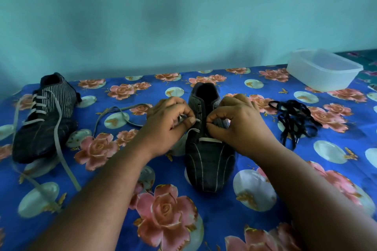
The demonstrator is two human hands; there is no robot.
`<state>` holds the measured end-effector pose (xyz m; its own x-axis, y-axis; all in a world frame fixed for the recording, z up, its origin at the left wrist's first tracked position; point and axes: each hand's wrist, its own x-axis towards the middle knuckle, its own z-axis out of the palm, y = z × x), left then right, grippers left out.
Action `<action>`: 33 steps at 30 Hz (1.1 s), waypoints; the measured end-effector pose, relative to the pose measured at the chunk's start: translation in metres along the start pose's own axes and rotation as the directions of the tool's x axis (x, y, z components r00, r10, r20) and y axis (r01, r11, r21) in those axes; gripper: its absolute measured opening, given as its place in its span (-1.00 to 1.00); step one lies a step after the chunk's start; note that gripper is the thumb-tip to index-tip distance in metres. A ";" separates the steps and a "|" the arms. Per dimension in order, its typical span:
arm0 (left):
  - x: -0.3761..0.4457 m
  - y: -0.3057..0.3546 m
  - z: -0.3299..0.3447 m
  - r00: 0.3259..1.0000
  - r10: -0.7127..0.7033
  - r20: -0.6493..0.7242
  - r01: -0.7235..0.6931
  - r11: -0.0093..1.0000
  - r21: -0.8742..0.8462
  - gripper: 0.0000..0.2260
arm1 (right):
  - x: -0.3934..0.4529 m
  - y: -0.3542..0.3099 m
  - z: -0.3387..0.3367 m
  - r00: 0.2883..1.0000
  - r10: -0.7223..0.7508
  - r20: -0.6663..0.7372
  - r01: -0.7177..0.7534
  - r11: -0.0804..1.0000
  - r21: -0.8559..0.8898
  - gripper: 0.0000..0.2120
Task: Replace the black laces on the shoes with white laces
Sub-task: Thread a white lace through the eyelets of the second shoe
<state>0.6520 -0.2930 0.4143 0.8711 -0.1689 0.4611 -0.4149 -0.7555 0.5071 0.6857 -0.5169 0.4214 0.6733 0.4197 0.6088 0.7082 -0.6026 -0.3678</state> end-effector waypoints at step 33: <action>-0.001 0.016 -0.002 0.975 -0.205 0.089 0.222 0.927 -0.302 -0.84 | 0.002 0.019 -0.023 0.909 0.216 0.358 -0.389 0.749 0.536 -0.91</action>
<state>0.6438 -0.3034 0.4230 0.9574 -0.0663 0.2809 -0.2703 -0.5468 0.7924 0.6956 -0.5425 0.4319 0.8404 0.4943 0.2222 0.3827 -0.2510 -0.8891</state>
